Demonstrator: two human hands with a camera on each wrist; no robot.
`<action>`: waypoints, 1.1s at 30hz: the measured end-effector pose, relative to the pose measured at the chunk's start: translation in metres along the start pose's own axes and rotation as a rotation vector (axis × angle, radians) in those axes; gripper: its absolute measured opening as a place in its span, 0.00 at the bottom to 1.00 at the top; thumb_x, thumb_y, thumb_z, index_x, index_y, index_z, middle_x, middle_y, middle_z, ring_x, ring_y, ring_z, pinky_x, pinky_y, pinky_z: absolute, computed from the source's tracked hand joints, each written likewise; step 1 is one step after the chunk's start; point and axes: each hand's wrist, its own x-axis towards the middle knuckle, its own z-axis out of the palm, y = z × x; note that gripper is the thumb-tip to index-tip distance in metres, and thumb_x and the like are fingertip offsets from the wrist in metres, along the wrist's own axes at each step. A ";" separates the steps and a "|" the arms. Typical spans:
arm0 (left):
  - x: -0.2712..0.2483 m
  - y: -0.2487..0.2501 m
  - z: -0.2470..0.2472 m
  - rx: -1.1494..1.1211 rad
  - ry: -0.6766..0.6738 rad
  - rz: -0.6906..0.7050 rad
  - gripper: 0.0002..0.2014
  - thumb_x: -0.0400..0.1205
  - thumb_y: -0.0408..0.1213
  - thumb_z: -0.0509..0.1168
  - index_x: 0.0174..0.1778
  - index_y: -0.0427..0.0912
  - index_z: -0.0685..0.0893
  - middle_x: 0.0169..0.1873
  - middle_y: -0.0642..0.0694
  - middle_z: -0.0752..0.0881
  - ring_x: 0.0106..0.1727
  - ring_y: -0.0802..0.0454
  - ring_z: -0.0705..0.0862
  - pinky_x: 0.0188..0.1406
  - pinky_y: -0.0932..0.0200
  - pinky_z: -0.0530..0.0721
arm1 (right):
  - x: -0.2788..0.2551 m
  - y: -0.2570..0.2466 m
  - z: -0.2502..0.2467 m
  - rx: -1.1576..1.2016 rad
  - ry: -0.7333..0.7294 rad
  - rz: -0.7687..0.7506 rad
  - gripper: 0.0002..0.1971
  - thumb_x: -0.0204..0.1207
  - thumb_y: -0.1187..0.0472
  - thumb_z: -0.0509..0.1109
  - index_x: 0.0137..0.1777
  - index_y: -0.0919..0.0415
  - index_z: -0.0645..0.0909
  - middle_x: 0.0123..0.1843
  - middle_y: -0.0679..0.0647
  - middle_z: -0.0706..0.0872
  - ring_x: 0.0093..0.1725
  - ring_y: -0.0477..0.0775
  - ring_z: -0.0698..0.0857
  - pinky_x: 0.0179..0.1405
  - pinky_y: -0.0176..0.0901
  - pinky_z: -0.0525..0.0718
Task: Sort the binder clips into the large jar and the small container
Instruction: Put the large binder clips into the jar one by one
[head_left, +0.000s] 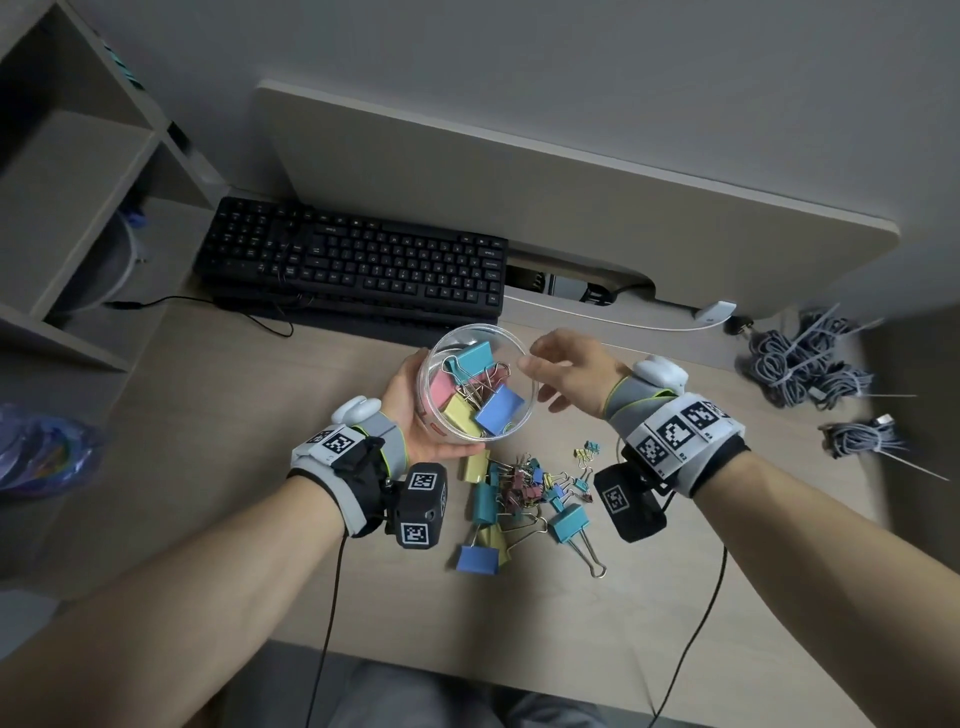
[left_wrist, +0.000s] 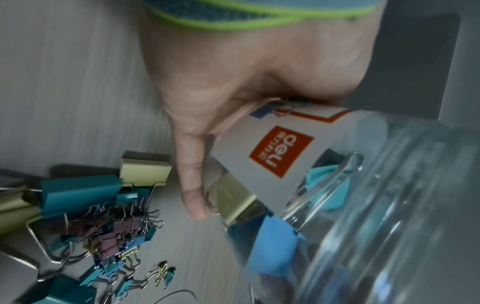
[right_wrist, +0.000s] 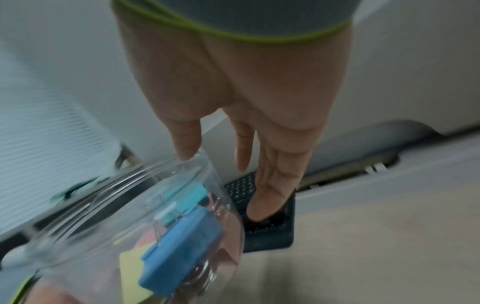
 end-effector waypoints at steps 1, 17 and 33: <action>0.001 -0.002 0.003 0.014 -0.004 -0.002 0.39 0.73 0.69 0.60 0.66 0.39 0.83 0.62 0.30 0.86 0.64 0.30 0.83 0.63 0.33 0.81 | -0.001 0.006 -0.003 0.096 -0.043 0.047 0.18 0.77 0.48 0.73 0.59 0.58 0.78 0.54 0.58 0.87 0.40 0.58 0.88 0.45 0.57 0.91; 0.035 -0.041 0.030 0.467 0.132 -0.047 0.29 0.86 0.60 0.51 0.64 0.39 0.81 0.60 0.36 0.87 0.59 0.36 0.86 0.49 0.35 0.89 | -0.021 0.074 -0.017 0.514 -0.050 0.210 0.21 0.63 0.45 0.74 0.53 0.57 0.86 0.43 0.62 0.87 0.41 0.63 0.87 0.55 0.63 0.87; 0.069 -0.078 -0.001 2.351 0.203 0.244 0.32 0.78 0.33 0.68 0.77 0.44 0.64 0.76 0.36 0.64 0.57 0.35 0.84 0.40 0.52 0.85 | -0.021 0.131 -0.025 0.629 0.083 0.335 0.15 0.73 0.55 0.77 0.56 0.61 0.83 0.44 0.63 0.79 0.41 0.59 0.80 0.30 0.45 0.87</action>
